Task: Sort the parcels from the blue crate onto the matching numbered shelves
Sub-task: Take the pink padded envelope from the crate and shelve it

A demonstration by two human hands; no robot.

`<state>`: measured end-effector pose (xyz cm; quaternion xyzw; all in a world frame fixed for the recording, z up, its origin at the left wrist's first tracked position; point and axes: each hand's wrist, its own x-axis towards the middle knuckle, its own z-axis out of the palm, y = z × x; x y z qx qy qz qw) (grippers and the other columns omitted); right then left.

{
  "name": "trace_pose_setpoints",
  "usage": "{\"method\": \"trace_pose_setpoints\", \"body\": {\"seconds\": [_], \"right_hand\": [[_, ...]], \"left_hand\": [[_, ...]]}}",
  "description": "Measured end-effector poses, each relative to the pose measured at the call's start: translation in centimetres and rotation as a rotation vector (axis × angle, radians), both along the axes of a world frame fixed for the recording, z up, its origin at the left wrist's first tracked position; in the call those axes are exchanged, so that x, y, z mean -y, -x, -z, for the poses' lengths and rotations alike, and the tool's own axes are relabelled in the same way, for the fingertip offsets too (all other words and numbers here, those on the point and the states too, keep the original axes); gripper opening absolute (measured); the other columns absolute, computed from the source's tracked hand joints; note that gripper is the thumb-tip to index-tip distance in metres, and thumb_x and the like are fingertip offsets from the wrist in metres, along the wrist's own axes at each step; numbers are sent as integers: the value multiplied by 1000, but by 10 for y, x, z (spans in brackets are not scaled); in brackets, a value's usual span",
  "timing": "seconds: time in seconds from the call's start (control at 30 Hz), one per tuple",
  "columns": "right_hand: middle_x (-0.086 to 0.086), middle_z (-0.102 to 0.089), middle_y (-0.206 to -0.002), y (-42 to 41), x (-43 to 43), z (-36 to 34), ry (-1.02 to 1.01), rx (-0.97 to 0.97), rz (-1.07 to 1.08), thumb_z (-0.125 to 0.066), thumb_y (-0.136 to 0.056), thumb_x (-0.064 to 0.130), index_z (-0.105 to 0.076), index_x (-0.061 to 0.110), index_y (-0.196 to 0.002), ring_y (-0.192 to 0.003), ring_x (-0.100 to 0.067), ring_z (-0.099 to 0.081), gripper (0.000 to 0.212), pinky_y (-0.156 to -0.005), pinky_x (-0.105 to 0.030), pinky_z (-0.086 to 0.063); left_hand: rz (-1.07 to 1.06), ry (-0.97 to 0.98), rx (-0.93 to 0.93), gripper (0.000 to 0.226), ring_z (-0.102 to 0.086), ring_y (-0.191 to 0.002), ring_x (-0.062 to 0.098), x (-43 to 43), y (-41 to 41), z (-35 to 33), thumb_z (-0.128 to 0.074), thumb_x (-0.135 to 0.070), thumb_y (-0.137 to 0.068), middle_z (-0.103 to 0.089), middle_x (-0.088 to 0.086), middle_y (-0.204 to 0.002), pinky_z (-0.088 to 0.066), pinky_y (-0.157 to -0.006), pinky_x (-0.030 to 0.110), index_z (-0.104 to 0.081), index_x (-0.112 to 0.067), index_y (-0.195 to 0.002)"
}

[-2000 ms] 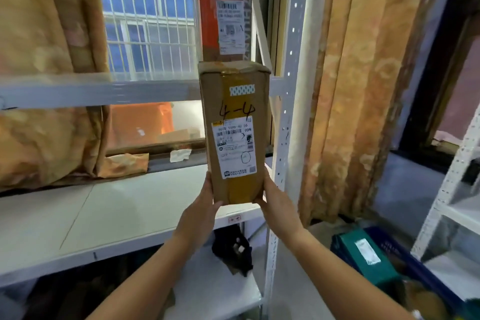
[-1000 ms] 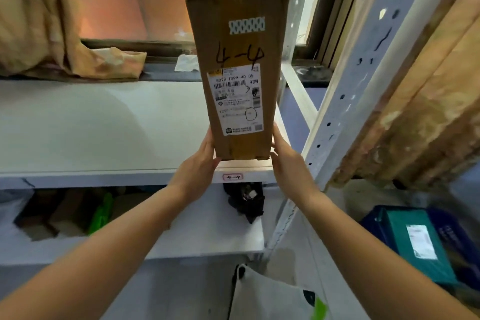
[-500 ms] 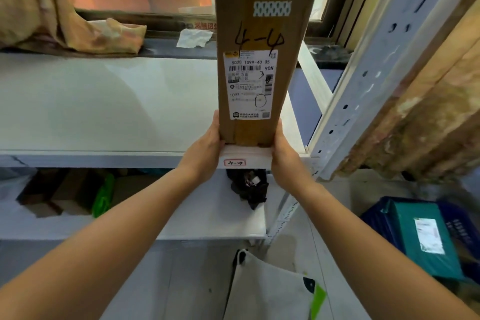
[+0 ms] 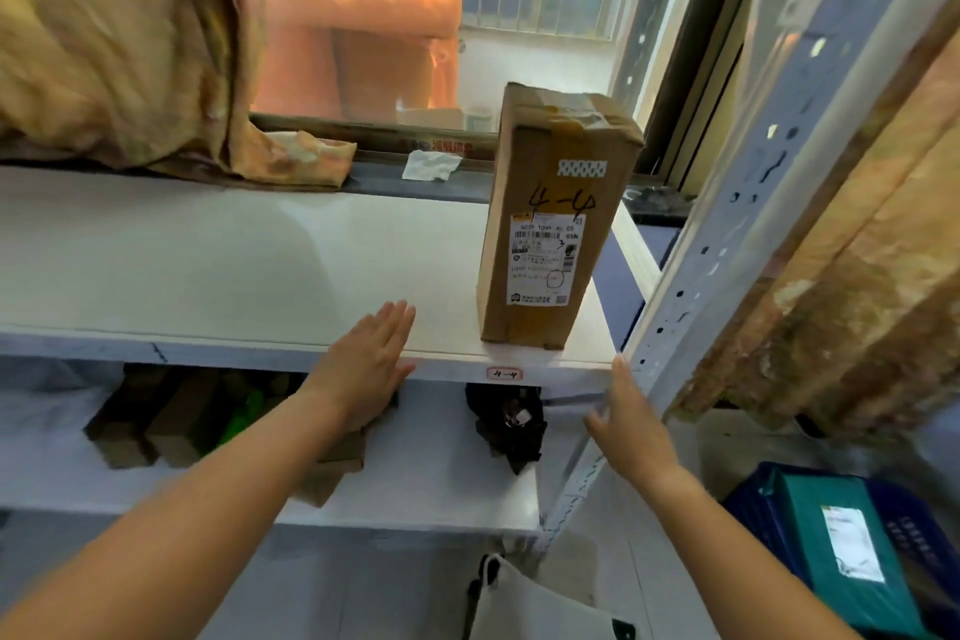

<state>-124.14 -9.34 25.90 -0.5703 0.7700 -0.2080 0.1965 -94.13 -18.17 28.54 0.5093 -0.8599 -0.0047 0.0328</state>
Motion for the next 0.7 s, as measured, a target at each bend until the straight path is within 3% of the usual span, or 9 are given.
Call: {"method": "trace_pose_setpoints", "body": {"seconds": [0.17, 0.23, 0.3, 0.37, 0.47, 0.7], "right_hand": [[-5, -52, -137, -48, -40, -47, -264, -339, -219, -46, -94, 27, -41, 19, -137, -118, -24, -55, 44, -91, -32, -46], [-2, -63, -121, -90, -49, -75, -200, -472, -404, -44, -93, 25, -59, 21, -115, -104, -19, -61, 27, -81, -25, -46], [2, -65, -116, -140, -52, -110, -36, -578, -539, -40, -94, 28, -64, 22, -108, -101, -13, -61, 28, -80, -20, -45], [6, -58, -131, -202, -50, -152, 152, -655, -645, -37, -96, 32, -59, 27, -125, -119, -9, -54, 37, -96, -21, -42], [11, -36, -151, -307, -53, -216, 348, -623, -730, -35, -97, 38, -37, 29, -145, -141, -7, -28, 48, -114, -21, -21], [3, -20, -158, -550, -103, -334, 619, -475, -1044, -42, -95, 41, -20, 22, -151, -144, -15, -21, 63, -114, -26, -21]], "left_hand": [[-117, 49, 31, 66, 9, -147, 18, -45, -90, -49, -23, -42, -100, 13, 2, -159, 0, -120, 32, 13, -15, -149], [-188, 69, -10, 67, 9, -147, 17, -70, -132, -75, -25, -42, -100, 13, 2, -159, 1, -120, 31, 12, -15, -149], [-259, 108, -60, 67, 9, -147, 15, -100, -176, -105, -25, -43, -100, 13, 1, -159, 5, -116, 27, 11, -15, -149], [-332, 148, -69, 67, 11, -147, 15, -135, -230, -143, -24, -43, -100, 15, 2, -158, 7, -115, 24, 12, -13, -149], [-494, 231, -26, 68, 10, -147, 16, -199, -327, -199, -22, -45, -100, 14, 4, -158, 6, -116, 25, 11, -11, -149], [-911, 382, 96, 71, 8, -147, 18, -385, -532, -305, -22, -48, -99, 13, 6, -159, -1, -121, 33, 11, -10, -149]]}}
